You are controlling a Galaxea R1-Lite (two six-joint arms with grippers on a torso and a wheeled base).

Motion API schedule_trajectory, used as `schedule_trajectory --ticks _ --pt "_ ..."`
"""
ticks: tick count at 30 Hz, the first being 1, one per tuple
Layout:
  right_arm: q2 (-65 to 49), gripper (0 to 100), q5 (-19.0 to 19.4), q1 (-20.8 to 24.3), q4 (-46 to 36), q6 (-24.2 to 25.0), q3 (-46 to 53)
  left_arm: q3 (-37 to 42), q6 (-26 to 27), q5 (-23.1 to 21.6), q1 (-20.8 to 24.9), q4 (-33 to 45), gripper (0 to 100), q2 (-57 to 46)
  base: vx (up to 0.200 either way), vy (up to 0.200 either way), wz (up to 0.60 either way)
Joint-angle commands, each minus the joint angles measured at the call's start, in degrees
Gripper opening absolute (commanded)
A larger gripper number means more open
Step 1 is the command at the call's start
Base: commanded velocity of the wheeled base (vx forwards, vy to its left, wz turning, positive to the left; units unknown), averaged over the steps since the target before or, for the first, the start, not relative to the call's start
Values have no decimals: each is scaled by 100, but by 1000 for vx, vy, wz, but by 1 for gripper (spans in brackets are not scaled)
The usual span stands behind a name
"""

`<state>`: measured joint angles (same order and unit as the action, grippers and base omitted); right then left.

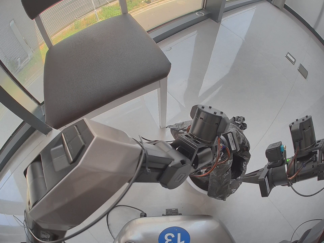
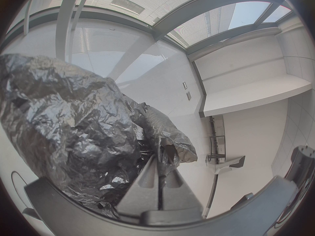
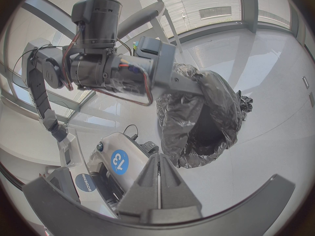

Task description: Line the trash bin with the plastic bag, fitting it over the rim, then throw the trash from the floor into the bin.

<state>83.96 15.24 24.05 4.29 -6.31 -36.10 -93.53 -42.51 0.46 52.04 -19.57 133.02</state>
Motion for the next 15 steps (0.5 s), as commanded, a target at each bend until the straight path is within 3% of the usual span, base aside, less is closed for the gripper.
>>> schedule_trajectory --ticks 1,15 --pt "103 0 23 -32 2 -19 32 45 -3 6 -71 14 0 -57 0 0 0" --pt "516 0 -30 706 256 -177 -20 63 -12 6 -107 -3 0 -22 0 0 0"
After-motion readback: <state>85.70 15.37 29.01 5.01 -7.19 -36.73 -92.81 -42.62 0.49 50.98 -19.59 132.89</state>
